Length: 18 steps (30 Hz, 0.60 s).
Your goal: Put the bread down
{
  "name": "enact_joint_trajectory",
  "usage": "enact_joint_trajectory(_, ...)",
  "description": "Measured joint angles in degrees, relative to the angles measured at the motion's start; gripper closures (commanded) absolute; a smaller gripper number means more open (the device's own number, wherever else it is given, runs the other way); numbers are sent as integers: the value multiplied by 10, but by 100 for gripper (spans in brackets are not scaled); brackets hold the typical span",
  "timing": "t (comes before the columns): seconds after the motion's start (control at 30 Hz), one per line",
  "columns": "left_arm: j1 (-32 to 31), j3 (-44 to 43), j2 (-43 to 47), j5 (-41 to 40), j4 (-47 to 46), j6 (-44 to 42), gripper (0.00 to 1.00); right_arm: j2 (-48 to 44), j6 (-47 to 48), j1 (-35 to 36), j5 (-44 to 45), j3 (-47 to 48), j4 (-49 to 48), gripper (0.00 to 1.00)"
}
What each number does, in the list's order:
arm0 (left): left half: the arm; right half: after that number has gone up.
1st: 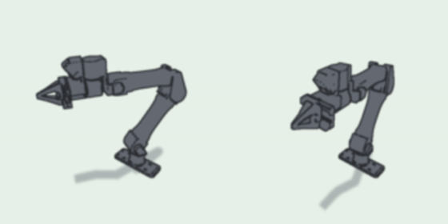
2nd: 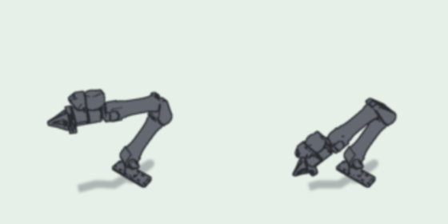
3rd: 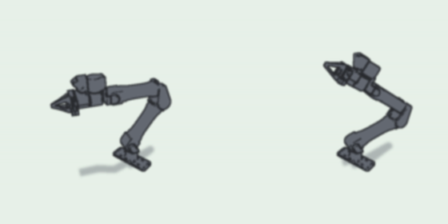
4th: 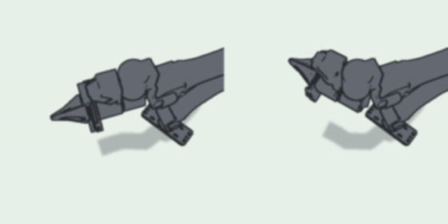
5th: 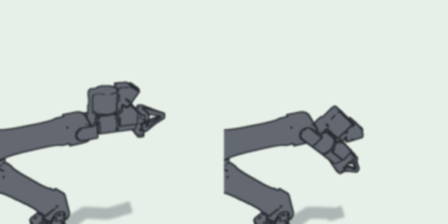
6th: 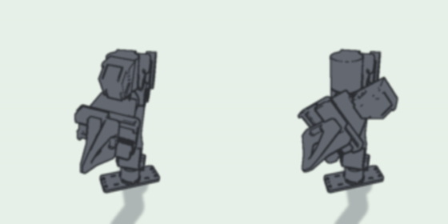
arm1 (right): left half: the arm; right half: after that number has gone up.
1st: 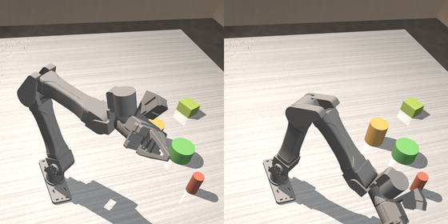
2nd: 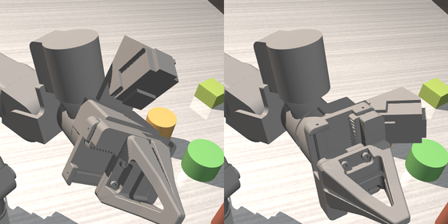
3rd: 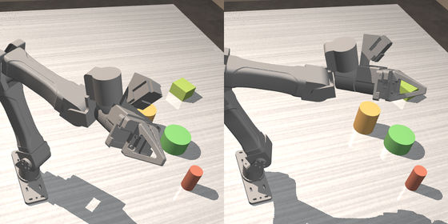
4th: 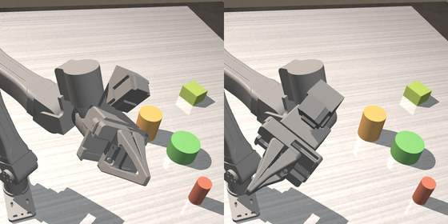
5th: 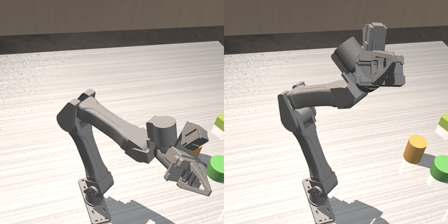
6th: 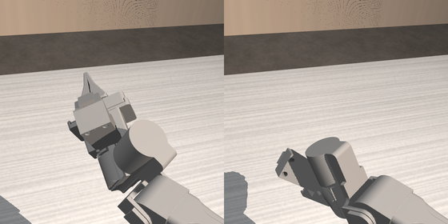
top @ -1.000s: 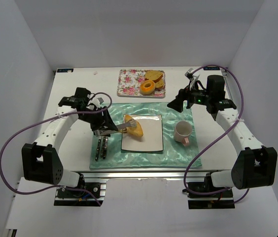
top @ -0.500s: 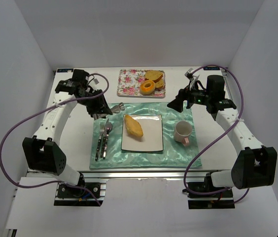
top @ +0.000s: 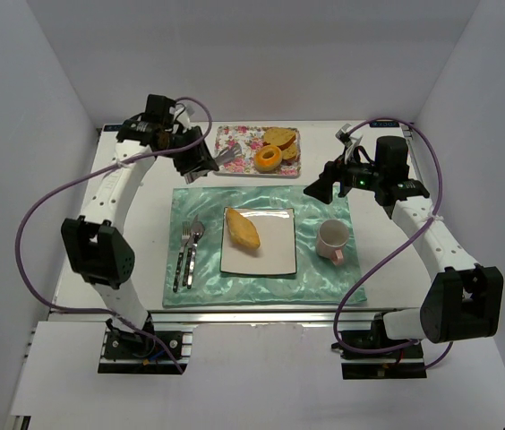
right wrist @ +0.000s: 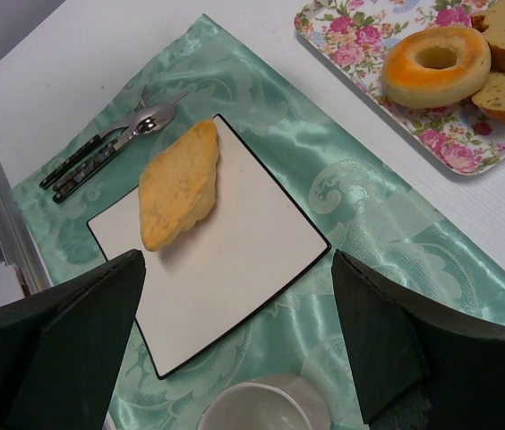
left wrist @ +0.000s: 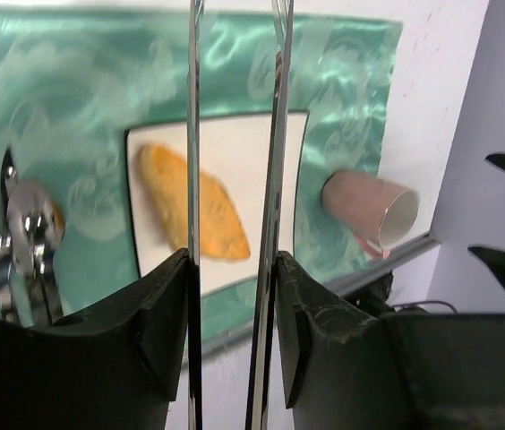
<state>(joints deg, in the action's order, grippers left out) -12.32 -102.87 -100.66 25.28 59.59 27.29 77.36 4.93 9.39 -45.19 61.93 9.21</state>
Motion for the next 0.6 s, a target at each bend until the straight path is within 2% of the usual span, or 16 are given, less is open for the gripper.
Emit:
enact_joint_trajectory(0.3, -78, -172, -166, -29, -39, -43, 47, 0, 2, 0, 0, 0, 0, 11)
enact_joint_trajectory(0.43, -90, -199, -209, -31, -63, -57, 47, 0, 2, 0, 0, 0, 0, 11)
enact_joint_trajectory(0.6, -99, -199, -219, -42, -93, -78, 45, 0, 2, -2, 0, 0, 0, 11)
